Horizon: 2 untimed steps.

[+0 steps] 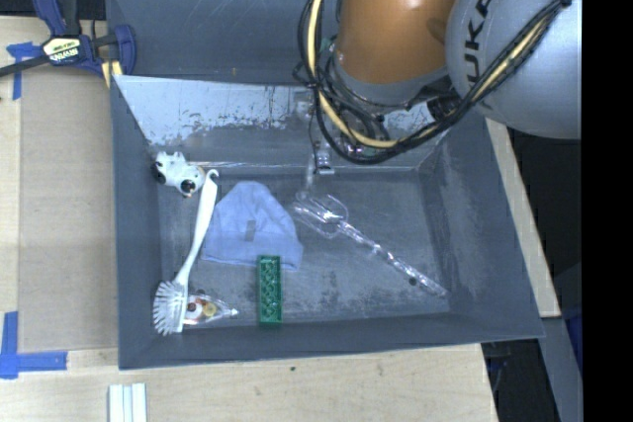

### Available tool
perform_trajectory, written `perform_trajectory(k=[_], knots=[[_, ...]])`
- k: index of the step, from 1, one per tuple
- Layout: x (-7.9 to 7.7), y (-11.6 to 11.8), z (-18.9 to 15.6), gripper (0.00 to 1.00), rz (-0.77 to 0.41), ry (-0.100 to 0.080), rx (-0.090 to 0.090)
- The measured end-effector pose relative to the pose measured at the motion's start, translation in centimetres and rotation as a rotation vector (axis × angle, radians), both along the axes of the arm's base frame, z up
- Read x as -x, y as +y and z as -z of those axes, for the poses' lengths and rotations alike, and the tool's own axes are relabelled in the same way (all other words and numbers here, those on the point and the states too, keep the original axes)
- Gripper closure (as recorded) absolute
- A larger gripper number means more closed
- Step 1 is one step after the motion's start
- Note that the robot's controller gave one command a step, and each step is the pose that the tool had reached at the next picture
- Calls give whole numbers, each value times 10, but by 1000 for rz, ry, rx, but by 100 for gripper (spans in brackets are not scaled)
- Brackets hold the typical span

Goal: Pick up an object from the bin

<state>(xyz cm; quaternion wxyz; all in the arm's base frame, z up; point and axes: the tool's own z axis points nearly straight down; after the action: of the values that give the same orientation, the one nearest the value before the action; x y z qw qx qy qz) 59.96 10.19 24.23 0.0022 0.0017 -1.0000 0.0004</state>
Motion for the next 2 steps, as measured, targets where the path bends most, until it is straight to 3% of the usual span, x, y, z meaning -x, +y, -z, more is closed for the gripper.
perform_trajectory(k=[1,2], knots=[[-1,-1,-5,0,4,-8,-2],[38,40,104,0,-182,-10,-2]])
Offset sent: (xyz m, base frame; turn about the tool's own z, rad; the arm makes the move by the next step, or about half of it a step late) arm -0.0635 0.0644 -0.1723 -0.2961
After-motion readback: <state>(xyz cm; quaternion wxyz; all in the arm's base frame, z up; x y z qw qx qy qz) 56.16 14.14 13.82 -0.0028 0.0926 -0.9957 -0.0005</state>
